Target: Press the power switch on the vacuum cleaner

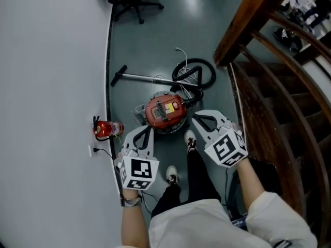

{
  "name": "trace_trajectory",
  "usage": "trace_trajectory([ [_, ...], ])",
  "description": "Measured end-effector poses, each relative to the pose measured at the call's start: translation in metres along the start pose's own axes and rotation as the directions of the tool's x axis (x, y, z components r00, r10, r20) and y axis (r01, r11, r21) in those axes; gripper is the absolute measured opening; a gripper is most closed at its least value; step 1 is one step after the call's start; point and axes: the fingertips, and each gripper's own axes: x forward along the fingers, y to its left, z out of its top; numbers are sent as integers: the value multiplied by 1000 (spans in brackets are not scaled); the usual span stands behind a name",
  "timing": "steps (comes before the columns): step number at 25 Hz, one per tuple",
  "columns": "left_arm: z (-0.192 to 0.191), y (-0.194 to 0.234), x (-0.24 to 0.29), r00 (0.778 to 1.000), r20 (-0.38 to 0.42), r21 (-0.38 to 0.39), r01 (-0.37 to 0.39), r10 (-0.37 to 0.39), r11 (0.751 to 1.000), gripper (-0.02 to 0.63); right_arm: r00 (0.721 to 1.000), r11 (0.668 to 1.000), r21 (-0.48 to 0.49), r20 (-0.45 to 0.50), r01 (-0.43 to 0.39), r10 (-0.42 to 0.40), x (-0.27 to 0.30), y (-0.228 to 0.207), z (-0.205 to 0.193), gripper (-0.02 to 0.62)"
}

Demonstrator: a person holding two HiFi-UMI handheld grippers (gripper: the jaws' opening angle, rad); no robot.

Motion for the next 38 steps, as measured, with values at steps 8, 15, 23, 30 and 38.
trace_trajectory([
  [8,-23,1,22,1000,-22,-59,3,-4,998,0,1000,998,54,-18,-11,12,28,-3,-24,31],
  [15,-37,3,33,999,-43,-81,-3,-1,997,0,999,997,69,-11,-36,36,51,-4,-42,31],
  [23,-54,-1,48,998,-61,-98,3,-9,995,0,996,994,75,-31,-75,78,71,1,-67,32],
  [30,-70,-10,71,998,-62,-127,25,-33,992,0,993,989,102,-46,-107,112,88,2,-94,32],
  [38,-88,-17,92,992,-116,-178,20,-41,984,0,988,984,123,-69,-131,140,108,-4,-127,32],
])
